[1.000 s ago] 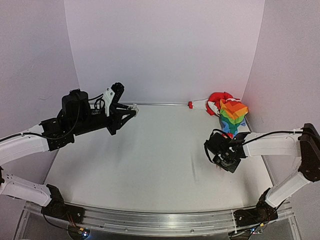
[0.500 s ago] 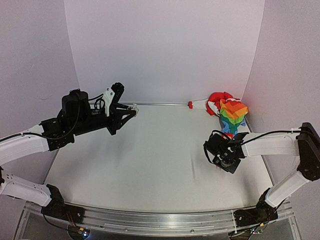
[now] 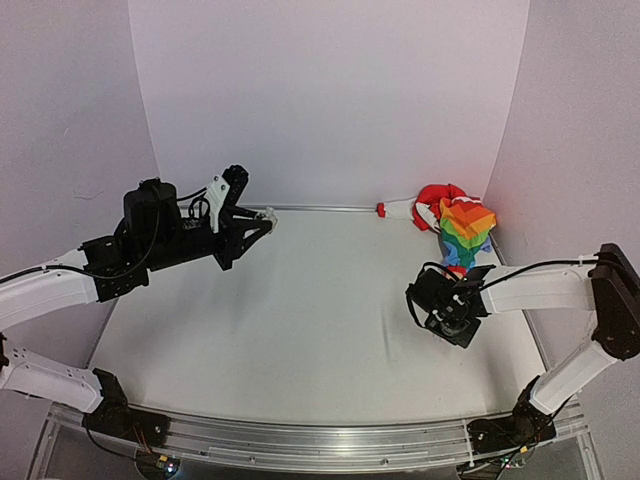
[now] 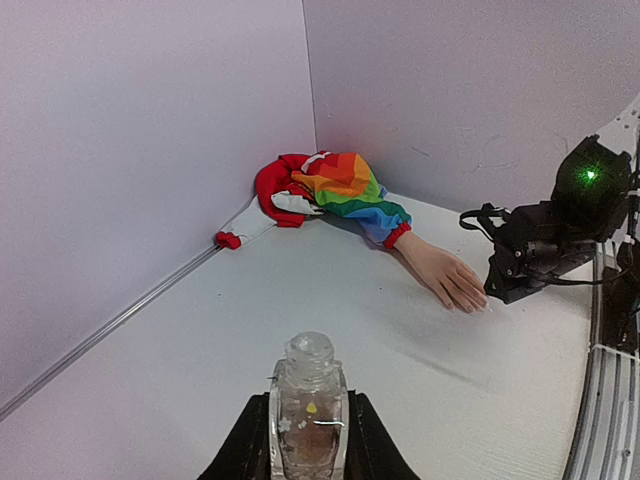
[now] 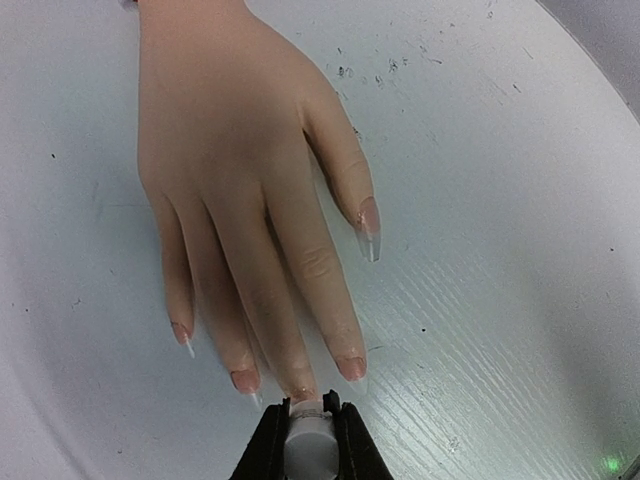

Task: Paint the nails

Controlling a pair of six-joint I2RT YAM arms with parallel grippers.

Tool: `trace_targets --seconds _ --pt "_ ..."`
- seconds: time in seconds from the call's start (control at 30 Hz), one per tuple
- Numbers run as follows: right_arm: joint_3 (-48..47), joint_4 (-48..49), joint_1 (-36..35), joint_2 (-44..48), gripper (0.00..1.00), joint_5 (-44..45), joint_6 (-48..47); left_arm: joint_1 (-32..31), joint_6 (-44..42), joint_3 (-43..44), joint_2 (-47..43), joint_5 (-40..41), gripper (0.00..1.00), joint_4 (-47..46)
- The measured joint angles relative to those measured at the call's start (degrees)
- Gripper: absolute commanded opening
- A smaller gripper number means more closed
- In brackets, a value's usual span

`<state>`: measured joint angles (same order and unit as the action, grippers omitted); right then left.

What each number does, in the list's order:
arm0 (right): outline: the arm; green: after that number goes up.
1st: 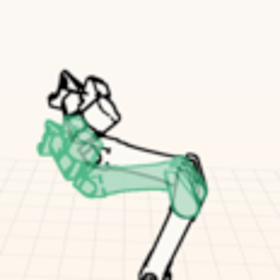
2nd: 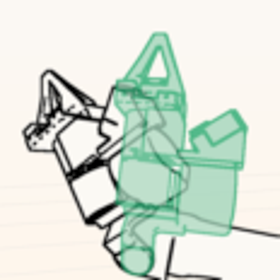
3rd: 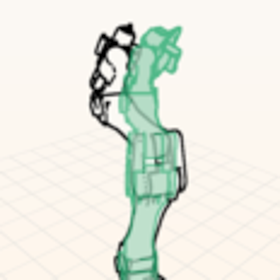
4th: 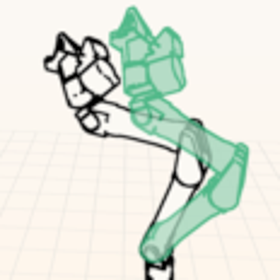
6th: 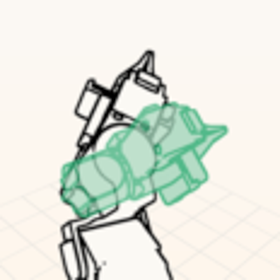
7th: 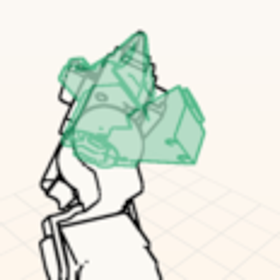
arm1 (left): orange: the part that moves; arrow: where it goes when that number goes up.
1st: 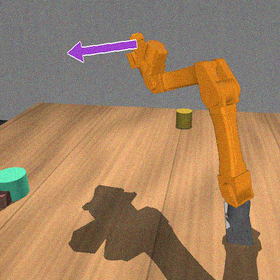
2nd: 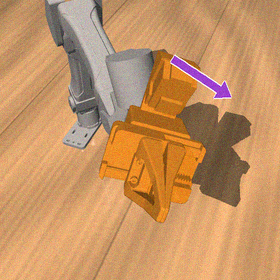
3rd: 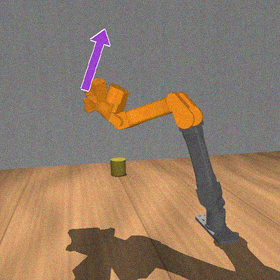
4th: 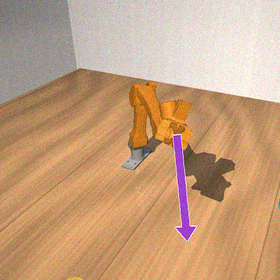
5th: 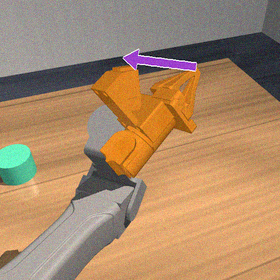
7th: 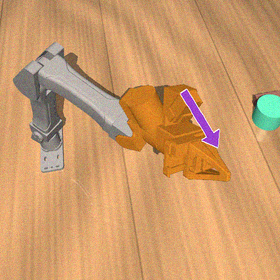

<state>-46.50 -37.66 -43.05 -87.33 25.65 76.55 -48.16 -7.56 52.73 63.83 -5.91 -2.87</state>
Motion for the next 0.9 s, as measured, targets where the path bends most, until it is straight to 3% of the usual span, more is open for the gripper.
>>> trace_targets --seconds 0.9 --pt "0.01 -0.55 0.00 -0.27 0.00 -2.42 -0.30 0.00 0.01 0.00 -0.02 -0.03 0.00 0.02"
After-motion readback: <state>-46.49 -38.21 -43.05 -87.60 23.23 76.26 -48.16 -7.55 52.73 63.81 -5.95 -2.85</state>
